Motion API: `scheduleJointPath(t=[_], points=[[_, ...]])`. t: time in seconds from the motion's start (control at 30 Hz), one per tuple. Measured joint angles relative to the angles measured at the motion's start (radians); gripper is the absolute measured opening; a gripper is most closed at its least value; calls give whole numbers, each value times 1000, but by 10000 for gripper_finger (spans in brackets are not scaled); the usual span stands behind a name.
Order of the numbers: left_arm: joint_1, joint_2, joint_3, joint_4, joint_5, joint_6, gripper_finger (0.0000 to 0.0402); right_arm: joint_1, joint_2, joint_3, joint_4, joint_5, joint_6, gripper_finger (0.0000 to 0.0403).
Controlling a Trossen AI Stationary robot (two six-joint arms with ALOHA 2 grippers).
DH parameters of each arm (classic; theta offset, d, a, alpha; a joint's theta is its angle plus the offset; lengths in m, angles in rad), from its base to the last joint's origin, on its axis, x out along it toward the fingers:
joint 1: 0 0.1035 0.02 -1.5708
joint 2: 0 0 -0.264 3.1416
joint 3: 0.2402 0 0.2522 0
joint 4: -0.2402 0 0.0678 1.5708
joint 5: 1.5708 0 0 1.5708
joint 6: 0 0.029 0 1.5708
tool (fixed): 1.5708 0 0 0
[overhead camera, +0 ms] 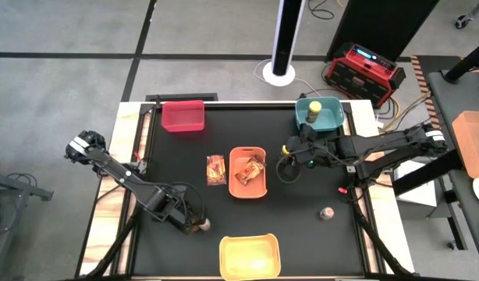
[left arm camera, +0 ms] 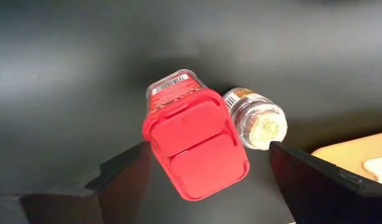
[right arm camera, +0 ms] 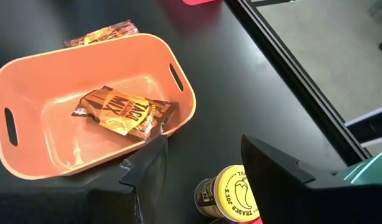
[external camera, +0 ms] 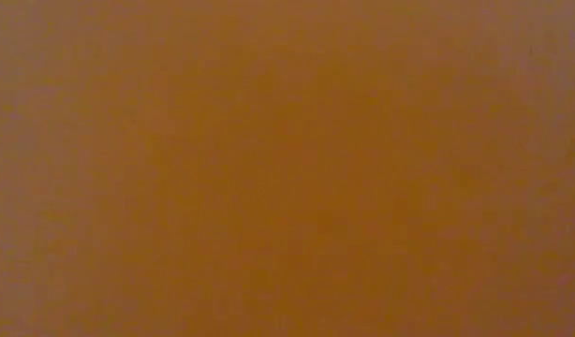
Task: Sort spices by type
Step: Put the bottom red seasoning can into the yellow bin
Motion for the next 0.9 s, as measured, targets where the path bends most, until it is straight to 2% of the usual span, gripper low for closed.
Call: scheduleJointPath(t=[0.17,0.3,0.5,0.67,0.9], points=[[0,0,47,-58,0,0,309,0,0,-2,7,0,0,194],[-4,28,130,-133,1,-15,309,0,0,-2,10,1,-9,194],[-7,184,313,-349,61,-23,309,0,0,-6,13,1,-28,194],[-7,289,432,-386,72,18,308,0,0,-8,23,1,-54,194],[-7,311,465,-439,46,-14,291,0,0,-12,22,1,-71,194]])
